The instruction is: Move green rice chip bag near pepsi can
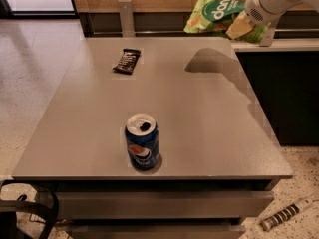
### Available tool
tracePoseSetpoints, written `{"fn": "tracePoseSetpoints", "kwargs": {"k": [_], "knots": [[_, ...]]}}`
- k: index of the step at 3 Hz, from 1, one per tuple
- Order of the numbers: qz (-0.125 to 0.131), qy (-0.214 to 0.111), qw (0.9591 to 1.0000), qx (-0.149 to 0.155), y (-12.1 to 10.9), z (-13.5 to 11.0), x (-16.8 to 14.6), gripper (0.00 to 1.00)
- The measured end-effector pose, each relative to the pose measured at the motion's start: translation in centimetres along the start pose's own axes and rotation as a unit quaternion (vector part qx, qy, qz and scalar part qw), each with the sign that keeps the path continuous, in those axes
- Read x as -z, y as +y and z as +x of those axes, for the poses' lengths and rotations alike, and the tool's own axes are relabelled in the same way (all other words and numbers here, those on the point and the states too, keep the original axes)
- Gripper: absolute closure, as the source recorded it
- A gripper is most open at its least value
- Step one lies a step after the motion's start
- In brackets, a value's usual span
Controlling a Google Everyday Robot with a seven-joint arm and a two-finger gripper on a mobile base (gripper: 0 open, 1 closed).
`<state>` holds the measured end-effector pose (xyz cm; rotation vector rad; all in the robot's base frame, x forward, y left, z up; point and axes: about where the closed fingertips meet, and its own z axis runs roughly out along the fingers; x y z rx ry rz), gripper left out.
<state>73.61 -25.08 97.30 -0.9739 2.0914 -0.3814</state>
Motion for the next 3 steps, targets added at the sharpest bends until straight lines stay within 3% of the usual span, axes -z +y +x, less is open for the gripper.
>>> {"fn": "tracePoseSetpoints", "kwargs": {"k": [2,3], "knots": [[0.042,-0.012,0.999,-0.009,-1.9,0.4,4.2,1.0],[0.068,-0.037,0.9963,-0.036,-3.5,2.4,10.1,1.0]]}}
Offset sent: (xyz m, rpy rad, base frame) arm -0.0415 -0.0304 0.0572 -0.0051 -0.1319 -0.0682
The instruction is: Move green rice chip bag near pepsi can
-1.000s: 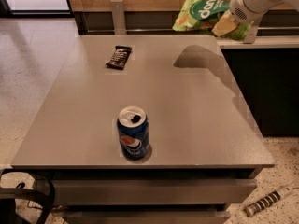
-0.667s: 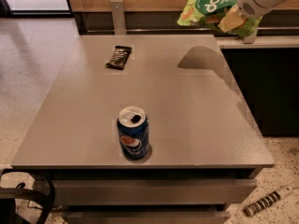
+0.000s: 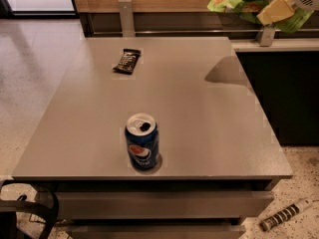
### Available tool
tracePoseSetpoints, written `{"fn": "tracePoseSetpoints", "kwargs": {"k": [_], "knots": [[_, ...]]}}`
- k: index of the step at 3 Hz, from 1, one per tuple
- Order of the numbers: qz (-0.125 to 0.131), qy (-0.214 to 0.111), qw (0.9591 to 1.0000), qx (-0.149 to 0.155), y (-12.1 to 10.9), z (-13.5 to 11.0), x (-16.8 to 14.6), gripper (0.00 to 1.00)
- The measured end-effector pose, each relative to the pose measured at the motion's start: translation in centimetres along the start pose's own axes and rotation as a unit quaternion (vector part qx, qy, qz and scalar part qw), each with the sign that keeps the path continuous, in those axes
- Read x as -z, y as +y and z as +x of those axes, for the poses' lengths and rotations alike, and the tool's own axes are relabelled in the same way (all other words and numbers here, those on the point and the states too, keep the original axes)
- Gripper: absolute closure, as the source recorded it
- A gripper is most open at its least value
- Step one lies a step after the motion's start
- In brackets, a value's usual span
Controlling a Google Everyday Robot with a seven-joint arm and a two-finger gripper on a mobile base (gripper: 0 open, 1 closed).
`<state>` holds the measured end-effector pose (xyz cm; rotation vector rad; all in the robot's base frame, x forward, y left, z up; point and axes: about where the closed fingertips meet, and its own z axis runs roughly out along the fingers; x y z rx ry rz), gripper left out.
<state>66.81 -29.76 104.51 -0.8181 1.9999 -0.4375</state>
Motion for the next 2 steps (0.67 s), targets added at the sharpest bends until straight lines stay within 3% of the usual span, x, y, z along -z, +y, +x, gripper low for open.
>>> {"fn": "tracePoseSetpoints", "kwargs": {"k": [2], "knots": [[-0.005,-0.007,0.9999,0.006,0.26,-0.22,0.65,1.0]]}}
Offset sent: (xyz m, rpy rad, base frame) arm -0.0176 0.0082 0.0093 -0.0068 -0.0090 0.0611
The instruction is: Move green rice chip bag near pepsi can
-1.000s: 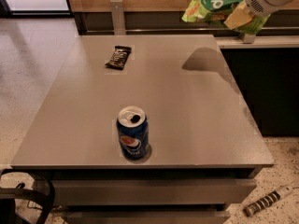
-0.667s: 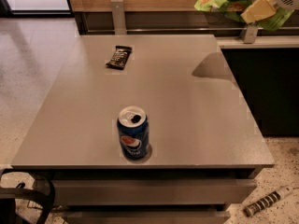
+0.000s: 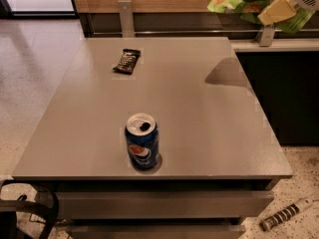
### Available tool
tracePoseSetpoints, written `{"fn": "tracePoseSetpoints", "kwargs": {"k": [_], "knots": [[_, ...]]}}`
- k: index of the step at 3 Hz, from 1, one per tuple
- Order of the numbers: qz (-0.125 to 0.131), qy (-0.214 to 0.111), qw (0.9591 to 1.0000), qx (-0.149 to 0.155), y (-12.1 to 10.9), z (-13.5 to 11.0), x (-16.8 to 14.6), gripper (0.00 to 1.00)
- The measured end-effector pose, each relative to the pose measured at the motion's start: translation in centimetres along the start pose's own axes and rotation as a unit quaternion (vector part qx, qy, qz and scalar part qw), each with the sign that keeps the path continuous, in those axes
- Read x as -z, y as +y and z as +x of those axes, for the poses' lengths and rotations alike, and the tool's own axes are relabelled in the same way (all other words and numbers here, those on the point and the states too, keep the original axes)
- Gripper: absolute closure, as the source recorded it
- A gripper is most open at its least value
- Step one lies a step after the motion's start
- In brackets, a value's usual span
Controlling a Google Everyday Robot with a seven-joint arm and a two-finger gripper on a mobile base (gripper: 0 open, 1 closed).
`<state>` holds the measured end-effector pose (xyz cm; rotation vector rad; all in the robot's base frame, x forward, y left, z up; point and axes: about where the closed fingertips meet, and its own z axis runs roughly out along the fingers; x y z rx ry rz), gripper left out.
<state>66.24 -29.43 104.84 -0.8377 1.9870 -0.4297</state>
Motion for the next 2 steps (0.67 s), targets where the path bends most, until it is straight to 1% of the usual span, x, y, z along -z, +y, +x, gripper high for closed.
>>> {"fn": "tracePoseSetpoints", "kwargs": {"k": [1,2], "knots": [[-0.003,-0.01,0.9998,0.019,1.2,0.8,3.9,1.0],[-0.006,-0.003,0.9995,0.031,3.4,2.8,8.1,1.0]]}}
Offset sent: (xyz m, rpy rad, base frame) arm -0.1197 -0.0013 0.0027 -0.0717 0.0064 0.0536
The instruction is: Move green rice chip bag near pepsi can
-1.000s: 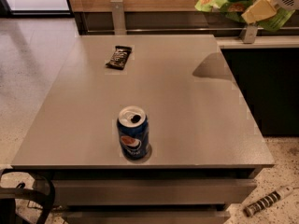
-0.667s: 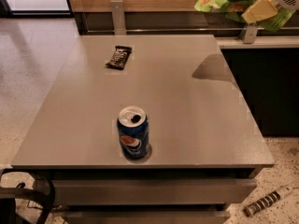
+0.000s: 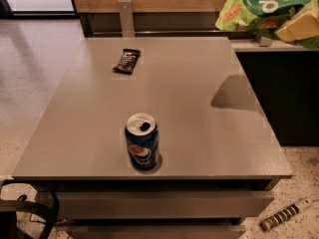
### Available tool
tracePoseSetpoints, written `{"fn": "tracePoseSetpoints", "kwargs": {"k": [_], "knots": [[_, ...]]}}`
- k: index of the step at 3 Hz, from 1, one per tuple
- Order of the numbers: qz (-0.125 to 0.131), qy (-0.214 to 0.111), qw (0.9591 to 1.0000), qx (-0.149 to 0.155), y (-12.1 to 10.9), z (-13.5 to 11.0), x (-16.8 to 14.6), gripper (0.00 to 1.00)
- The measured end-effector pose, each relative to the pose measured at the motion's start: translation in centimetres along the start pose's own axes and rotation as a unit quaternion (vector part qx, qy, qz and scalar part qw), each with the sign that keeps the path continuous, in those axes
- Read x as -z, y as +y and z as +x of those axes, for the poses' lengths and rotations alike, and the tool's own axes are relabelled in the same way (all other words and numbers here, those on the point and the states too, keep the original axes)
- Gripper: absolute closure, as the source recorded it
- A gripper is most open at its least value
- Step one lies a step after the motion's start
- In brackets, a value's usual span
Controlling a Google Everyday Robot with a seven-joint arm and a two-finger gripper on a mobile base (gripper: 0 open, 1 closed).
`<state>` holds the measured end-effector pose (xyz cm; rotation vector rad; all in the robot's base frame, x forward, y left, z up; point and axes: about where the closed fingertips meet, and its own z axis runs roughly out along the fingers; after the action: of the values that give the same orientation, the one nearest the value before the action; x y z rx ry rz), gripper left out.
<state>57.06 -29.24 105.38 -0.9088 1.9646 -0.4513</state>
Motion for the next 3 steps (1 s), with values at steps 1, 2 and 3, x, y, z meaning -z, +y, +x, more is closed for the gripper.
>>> {"fn": "tracePoseSetpoints", "kwargs": {"k": [1,2,3], "knots": [[-0.005,0.009,0.9999,-0.004,1.5,1.1,1.9,1.0],[-0.025,0.009,0.9995,-0.015,4.3,2.3,3.3,1.0],[-0.064,-0.01,0.9974,-0.033,8.7,3.3,4.2,1.0]]}}
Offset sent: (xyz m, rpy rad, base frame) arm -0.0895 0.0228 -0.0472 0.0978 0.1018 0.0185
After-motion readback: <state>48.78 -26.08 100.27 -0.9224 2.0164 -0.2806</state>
